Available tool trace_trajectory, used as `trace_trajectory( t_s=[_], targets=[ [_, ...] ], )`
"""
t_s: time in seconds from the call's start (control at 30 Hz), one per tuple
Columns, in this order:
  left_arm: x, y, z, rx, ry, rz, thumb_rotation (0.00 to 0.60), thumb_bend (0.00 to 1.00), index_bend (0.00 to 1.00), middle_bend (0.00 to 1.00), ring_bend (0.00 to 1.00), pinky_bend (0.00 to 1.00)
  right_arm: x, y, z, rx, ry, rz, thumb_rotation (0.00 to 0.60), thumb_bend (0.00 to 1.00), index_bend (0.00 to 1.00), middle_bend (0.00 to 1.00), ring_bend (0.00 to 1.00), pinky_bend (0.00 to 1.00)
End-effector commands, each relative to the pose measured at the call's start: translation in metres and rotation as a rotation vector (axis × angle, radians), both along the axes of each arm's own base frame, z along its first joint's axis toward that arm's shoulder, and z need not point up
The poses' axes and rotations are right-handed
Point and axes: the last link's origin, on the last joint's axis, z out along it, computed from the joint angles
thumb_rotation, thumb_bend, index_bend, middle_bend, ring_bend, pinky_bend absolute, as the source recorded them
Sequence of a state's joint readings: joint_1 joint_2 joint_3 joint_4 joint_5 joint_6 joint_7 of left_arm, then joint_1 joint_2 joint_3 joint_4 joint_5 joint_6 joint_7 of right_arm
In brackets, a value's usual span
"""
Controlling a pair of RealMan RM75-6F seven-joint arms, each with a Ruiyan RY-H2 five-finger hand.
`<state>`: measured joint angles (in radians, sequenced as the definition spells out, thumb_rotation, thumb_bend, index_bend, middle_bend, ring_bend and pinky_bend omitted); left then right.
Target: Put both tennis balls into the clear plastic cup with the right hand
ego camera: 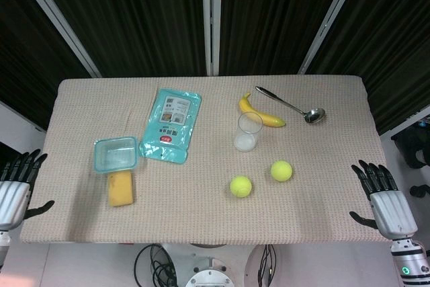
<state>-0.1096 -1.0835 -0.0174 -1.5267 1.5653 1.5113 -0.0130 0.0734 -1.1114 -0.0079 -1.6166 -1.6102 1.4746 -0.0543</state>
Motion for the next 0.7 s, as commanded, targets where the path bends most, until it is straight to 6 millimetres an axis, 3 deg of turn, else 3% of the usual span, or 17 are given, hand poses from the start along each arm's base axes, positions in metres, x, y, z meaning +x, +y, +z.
trace_trajectory(
  t_s=[0.03, 0.4, 0.57, 0.7],
  targets=[
    [0.0, 0.0, 0.0, 0.001, -0.005, 0.0, 0.6, 0.0, 0.0, 0.0, 0.0, 0.0, 0.001, 0.0, -0.001, -0.002, -0.004, 0.002, 0.6, 0.0, 0.0, 0.0, 0.0, 0.0],
    [0.002, -0.002, 0.002, -0.01, -0.011, -0.006, 0.6, 0.0, 0.0, 0.0, 0.0, 0.0, 0.015, -0.002, -0.004, 0.022, -0.002, 0.052, 0.6, 0.0, 0.0, 0.0, 0.0, 0.0],
    [0.005, -0.001, 0.001, -0.022, -0.008, -0.008, 0.6, 0.0, 0.0, 0.0, 0.0, 0.0, 0.037, -0.013, -0.017, 0.071, 0.037, 0.145, 0.6, 0.0, 0.0, 0.0, 0.0, 0.0],
    [0.006, -0.001, 0.002, -0.02, -0.011, -0.012, 0.6, 0.0, 0.0, 0.0, 0.0, 0.0, 0.071, -0.028, -0.035, 0.146, 0.097, 0.254, 0.6, 0.0, 0.0, 0.0, 0.0, 0.0]
  ],
)
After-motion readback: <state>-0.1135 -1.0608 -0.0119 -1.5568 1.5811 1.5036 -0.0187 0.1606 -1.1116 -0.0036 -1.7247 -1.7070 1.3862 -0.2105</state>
